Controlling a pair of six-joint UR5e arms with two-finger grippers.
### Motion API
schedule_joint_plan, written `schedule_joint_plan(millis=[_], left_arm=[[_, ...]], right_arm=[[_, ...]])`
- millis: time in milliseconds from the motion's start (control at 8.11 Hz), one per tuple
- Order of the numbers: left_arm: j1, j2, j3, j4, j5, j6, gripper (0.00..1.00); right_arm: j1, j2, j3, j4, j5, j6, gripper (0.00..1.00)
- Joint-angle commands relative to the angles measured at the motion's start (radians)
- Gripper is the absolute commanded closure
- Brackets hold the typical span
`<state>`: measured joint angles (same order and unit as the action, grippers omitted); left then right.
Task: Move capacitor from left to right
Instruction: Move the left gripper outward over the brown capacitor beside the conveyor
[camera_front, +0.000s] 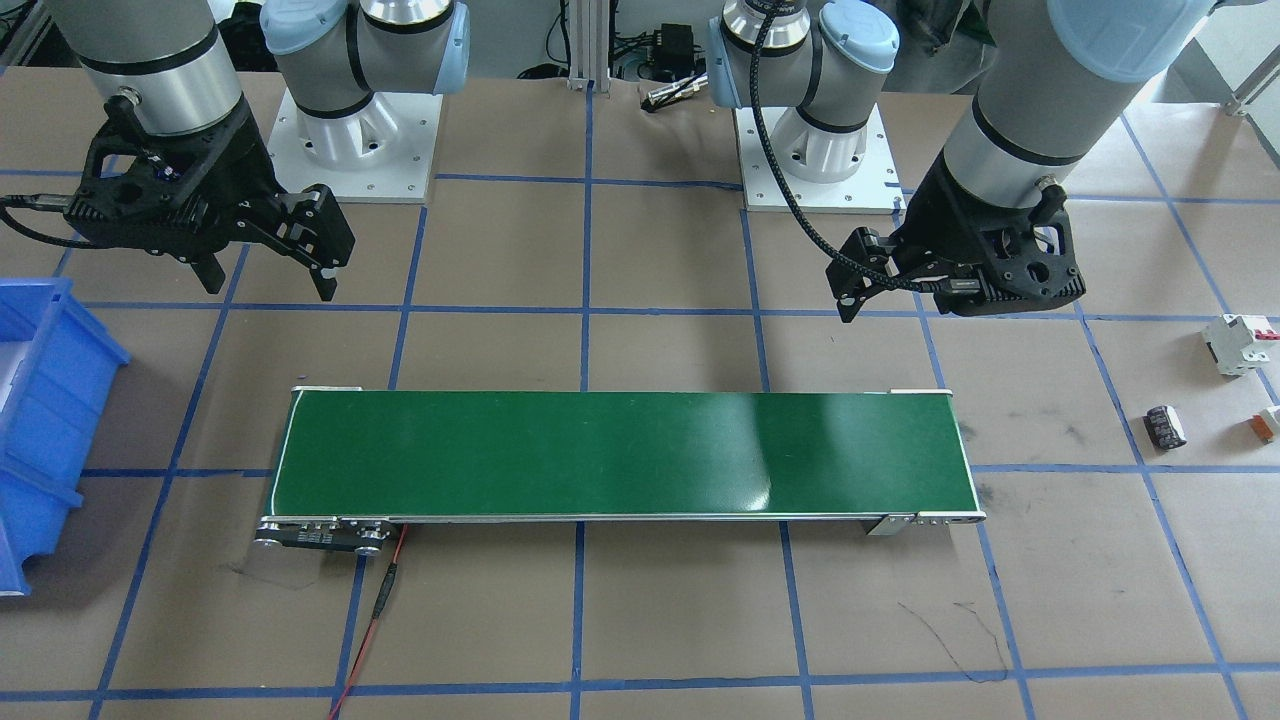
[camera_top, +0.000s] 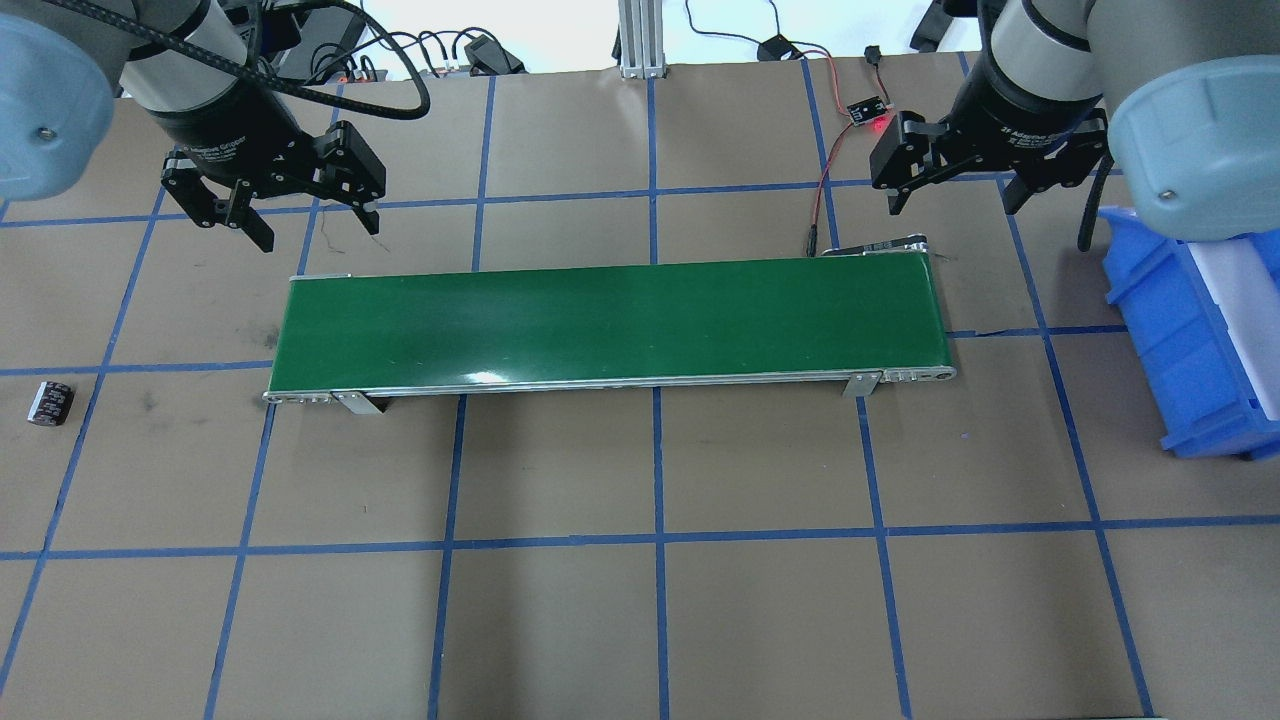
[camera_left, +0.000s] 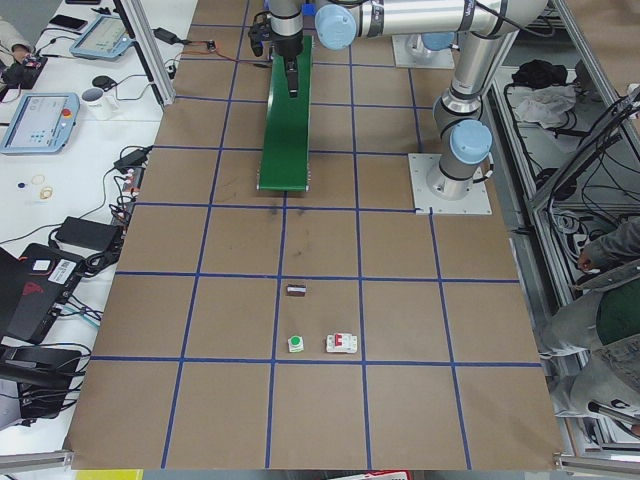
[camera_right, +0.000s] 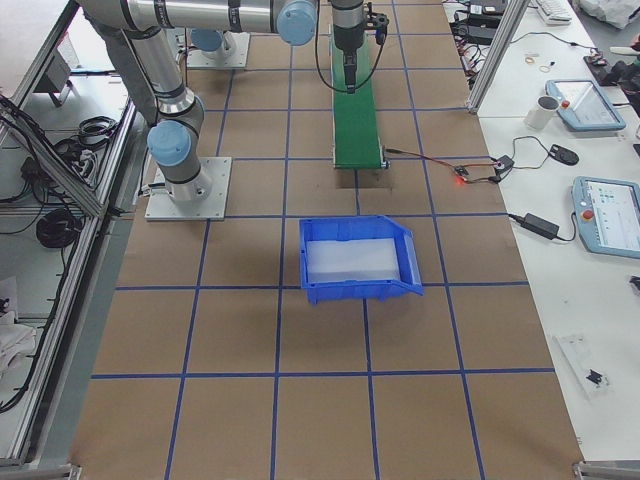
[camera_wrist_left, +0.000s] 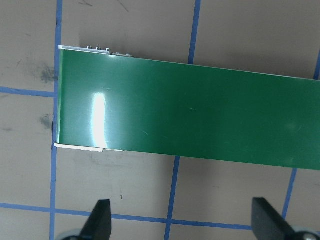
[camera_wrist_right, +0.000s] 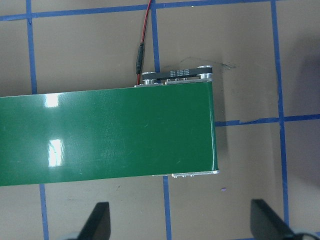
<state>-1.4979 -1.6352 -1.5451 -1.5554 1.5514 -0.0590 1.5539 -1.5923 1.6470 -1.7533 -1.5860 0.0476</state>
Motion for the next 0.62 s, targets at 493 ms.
schedule_joint_plan(millis=[493], left_arm=[[0.379,-0.035,-0.045,-0.006,0.041,0.117,0.00]], right_arm=[[0.000,0.000,-0.001,0.000,-0.002,0.000,0.00]])
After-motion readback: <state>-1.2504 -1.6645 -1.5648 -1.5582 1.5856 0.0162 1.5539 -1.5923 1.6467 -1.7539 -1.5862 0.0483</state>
